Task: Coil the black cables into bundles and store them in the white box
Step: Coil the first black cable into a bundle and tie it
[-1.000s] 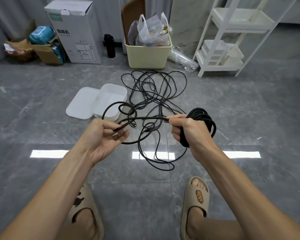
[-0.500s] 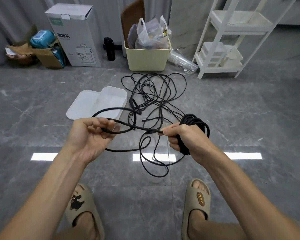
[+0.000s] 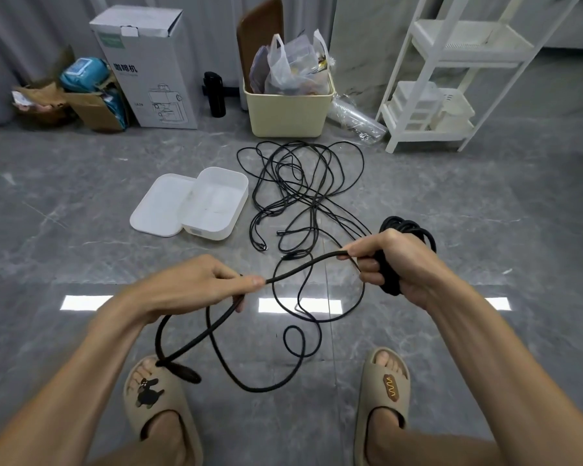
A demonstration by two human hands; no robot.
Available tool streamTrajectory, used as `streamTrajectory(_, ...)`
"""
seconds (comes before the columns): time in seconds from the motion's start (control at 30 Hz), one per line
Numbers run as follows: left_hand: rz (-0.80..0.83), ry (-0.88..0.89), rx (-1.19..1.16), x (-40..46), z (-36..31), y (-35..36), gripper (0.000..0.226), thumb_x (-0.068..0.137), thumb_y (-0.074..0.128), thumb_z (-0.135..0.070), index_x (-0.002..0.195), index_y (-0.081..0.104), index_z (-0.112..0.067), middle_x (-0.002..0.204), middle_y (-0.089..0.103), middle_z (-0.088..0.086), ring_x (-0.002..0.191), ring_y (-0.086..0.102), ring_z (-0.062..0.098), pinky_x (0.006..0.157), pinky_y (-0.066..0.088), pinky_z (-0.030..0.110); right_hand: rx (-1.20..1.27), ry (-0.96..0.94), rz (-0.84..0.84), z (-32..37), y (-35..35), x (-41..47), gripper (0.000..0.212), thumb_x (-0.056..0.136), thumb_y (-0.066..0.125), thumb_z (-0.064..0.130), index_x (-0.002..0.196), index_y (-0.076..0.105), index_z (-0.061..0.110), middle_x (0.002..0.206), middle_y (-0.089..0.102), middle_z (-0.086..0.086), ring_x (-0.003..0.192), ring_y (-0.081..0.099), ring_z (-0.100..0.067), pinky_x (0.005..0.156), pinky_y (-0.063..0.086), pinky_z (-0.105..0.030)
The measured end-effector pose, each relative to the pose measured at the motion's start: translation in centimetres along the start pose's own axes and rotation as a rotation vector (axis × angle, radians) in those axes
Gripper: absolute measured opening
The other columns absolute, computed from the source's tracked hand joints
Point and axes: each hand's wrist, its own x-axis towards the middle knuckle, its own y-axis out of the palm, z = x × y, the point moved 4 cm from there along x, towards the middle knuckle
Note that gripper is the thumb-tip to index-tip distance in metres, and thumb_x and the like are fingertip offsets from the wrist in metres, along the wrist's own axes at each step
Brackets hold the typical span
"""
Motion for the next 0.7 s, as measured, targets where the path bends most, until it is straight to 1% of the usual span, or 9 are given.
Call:
streamTrajectory(0.07,-0.07,0.021,0.035,0.0,-0.3,-0.1,0.079,0.06,0.056,-0.094,0.05,0.046,-0.017,0.058,0.025,-0.012,0.047,0.03,0.009,0.056,0.027,0.025,-0.022,0.018,0.016,-0.3,-0.1,0.0,0.014,0.085,0.061,0.002,0.09,0.071,-0.007,0.055,0.04,-0.001,0.046,0.035,-0.012,0.042,0.03,-0.02)
streamTrajectory(0.13,-0.251,0.046,0.131,0.0,-0.3,-0.8,0.084,0.054,0.05,-0.1,0.05,0.036,-0.017,0.047,0.028,-0.008,0.043,0.027,0.009,0.053,0.026,0.029,-0.049,0.055,0.091,-0.6,0.0,0.0,0.017,0.087,0.059,0.004,0.091,0.071,-0.007,0.056,0.038,-0.001,0.047,0.034,-0.012,0.043,0.03,-0.021)
streamTrajectory(0.23,-0.534,0.131,0.192,0.2,-0.2,-1.9,0.075,0.06,0.047,-0.094,0.055,0.038,-0.019,0.046,0.038,-0.011,0.048,0.038,0.008,0.052,0.028,0.029,-0.091,0.104,0.299,-1.1,0.8,-0.7,0.019,0.09,0.057,0.008,0.083,0.07,-0.003,0.054,0.034,-0.001,0.044,0.029,-0.012,0.055,0.029,-0.027)
streamTrajectory(0.33,-0.664,0.237,0.218,0.8,-0.2,-1.8,0.057,0.069,0.044,-0.083,0.066,0.049,-0.027,0.065,0.047,-0.012,0.069,0.042,0.008,0.064,0.031,0.03,-0.159,0.151,0.585,-1.6,2.8,-2.0,0.017,0.086,0.063,0.017,0.08,0.07,0.003,0.05,0.034,0.0,0.04,0.03,-0.012,0.058,0.04,-0.026)
streamTrajectory(0.43,-0.69,0.273,0.293,1.6,-0.4,-1.1,0.054,0.079,0.033,-0.08,0.082,0.055,-0.031,0.074,0.049,-0.013,0.079,0.043,0.012,0.077,0.028,0.033,-0.13,0.202,0.885,-2.4,5.8,-3.5,0.02,0.088,0.057,0.02,0.086,0.07,0.006,0.046,0.035,0.004,0.037,0.033,-0.008,0.055,0.045,-0.024)
streamTrajectory(0.5,-0.652,0.31,0.211,2.0,-0.9,-0.4,0.047,0.084,0.031,-0.079,0.086,0.052,-0.037,0.078,0.052,-0.013,0.079,0.045,0.008,0.075,0.03,0.03,-0.011,0.221,1.071,-2.6,7.8,-4.4,0.023,0.091,0.048,0.015,0.094,0.069,0.006,0.043,0.038,0.007,0.034,0.035,-0.005,0.053,0.045,-0.022)
streamTrajectory(0.57,-0.606,0.346,0.047,2.3,-1.4,0.5,0.039,0.085,0.031,-0.074,0.091,0.05,-0.04,0.084,0.053,-0.013,0.082,0.049,0.002,0.071,0.033,0.019,0.163,0.217,1.224,-2.6,9.2,-5.1,0.025,0.088,0.049,0.011,0.105,0.065,0.002,0.043,0.043,0.008,0.033,0.04,-0.003,0.052,0.048,-0.022)
streamTrajectory(0.63,-0.589,0.372,-0.071,2.3,-2.0,1.5,0.037,0.088,0.035,-0.07,0.102,0.053,-0.041,0.093,0.056,-0.012,0.087,0.052,-0.003,0.073,0.038,0.013,0.363,0.235,1.309,-2.3,10.0,-5.6,0.028,0.084,0.056,0.009,0.11,0.054,0.0,0.046,0.049,0.005,0.033,0.046,-0.004,0.053,0.052,-0.024)
streamTrajectory(0.7,-0.58,0.393,-0.02,2.7,-2.5,2.3,0.034,0.092,0.043,-0.065,0.116,0.053,-0.043,0.102,0.055,-0.012,0.093,0.053,-0.003,0.082,0.042,0.019,0.532,0.21,1.357,-2.0,10.1,-5.7,0.019,0.084,0.056,0.006,0.103,0.054,0.003,0.051,0.055,0.0,0.033,0.047,-0.009,0.057,0.056,-0.027)
